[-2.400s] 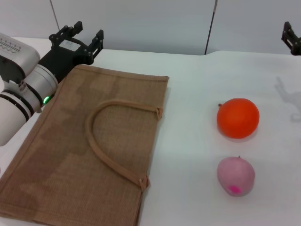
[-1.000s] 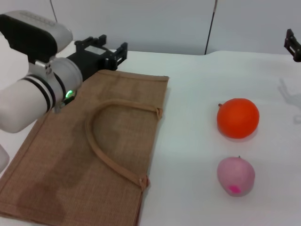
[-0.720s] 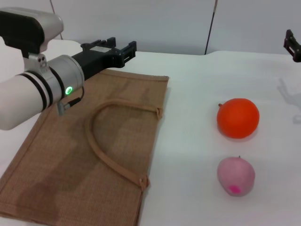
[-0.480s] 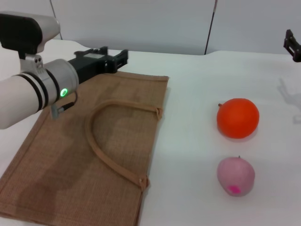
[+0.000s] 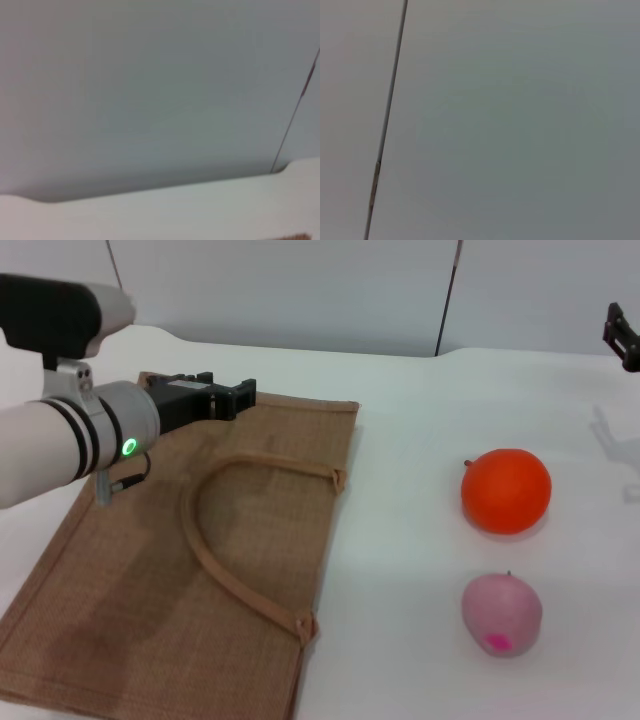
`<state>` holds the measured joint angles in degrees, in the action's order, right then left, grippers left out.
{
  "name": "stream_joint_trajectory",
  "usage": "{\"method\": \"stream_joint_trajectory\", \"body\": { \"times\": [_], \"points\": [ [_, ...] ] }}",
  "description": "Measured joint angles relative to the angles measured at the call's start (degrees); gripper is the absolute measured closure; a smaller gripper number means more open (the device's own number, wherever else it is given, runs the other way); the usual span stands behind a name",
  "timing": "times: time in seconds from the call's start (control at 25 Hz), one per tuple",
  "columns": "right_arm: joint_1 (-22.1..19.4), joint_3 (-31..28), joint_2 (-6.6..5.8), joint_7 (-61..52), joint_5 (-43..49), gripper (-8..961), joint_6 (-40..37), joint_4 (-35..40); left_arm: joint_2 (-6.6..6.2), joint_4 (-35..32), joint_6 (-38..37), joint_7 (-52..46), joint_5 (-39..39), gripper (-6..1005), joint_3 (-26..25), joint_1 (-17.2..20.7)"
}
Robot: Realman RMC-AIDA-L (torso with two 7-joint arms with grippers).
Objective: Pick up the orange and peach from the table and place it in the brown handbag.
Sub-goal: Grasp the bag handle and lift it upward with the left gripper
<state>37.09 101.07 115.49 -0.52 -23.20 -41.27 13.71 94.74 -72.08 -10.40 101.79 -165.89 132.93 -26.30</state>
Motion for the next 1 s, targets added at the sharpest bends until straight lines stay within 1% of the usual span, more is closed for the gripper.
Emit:
{"method": "stream_joint_trajectory", "body": {
  "times": [0.04,0.24,0.64,0.8,1.0],
  "points": [
    [0.00,0.00,0.00,0.00,0.00,182,0.02,0.00,-0.49,0.00,-0.75,-0.52,-0.35,399,1.11,-0.63],
    [-0.01,0.00,-0.01,0.00,0.00,181,0.63,0.00,-1.13,-0.10,-2.17,-0.48,-0.37,399,3.76,-1.59],
    [-0.07,0.00,-0.09,0.02,0.03,181,1.23,-0.09,-3.99,0.31,-2.20,0.06,-0.40,400,11.40,-4.99],
    [-0.12,0.00,-0.09,0.04,0.09,181,1.47,-0.09,-4.74,0.02,-3.49,0.13,-0.40,400,12.32,-5.26],
    [-0.23,0.00,-0.09,0.07,0.09,181,1.47,-0.09,-6.39,-1.26,-5.09,0.38,-0.40,403,13.33,-5.27]
  ]
}}
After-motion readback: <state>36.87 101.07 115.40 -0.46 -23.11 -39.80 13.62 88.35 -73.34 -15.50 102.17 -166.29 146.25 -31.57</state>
